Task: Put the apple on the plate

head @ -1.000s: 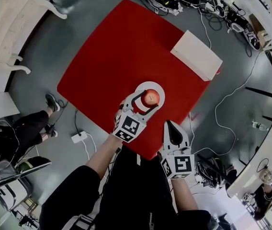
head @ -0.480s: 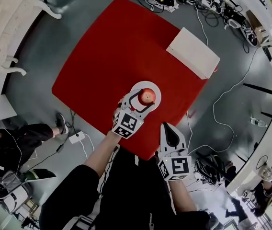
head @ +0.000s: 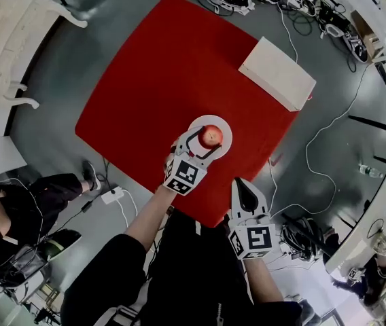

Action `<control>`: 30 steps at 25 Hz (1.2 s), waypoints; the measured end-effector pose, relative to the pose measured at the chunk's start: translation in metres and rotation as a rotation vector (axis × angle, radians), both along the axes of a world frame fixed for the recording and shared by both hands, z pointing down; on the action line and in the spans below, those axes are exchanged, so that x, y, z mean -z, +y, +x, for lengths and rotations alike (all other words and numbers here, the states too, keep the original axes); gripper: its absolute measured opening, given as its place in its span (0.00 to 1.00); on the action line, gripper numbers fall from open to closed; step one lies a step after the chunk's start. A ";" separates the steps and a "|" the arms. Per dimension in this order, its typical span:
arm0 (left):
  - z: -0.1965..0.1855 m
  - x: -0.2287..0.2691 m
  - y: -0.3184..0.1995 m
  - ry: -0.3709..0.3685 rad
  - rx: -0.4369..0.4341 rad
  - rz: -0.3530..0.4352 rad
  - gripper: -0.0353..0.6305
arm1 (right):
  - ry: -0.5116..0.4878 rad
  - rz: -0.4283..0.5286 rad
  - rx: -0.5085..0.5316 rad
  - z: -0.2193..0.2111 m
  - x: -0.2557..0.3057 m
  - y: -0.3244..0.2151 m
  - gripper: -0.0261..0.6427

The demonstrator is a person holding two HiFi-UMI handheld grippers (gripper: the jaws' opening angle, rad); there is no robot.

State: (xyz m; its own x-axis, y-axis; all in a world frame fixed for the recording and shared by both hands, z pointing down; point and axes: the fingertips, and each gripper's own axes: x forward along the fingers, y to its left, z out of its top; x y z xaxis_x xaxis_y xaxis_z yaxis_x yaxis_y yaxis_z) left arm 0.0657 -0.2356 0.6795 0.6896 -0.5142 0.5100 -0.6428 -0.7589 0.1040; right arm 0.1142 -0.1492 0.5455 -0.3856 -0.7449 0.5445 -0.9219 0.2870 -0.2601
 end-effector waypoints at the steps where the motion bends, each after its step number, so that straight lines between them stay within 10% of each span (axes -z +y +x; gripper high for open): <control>1: -0.001 -0.001 0.000 0.004 -0.002 0.003 0.52 | 0.002 -0.002 0.001 0.000 -0.001 0.000 0.06; 30: 0.008 -0.001 0.003 -0.011 -0.044 0.047 0.52 | 0.005 -0.015 -0.024 0.005 -0.001 0.010 0.06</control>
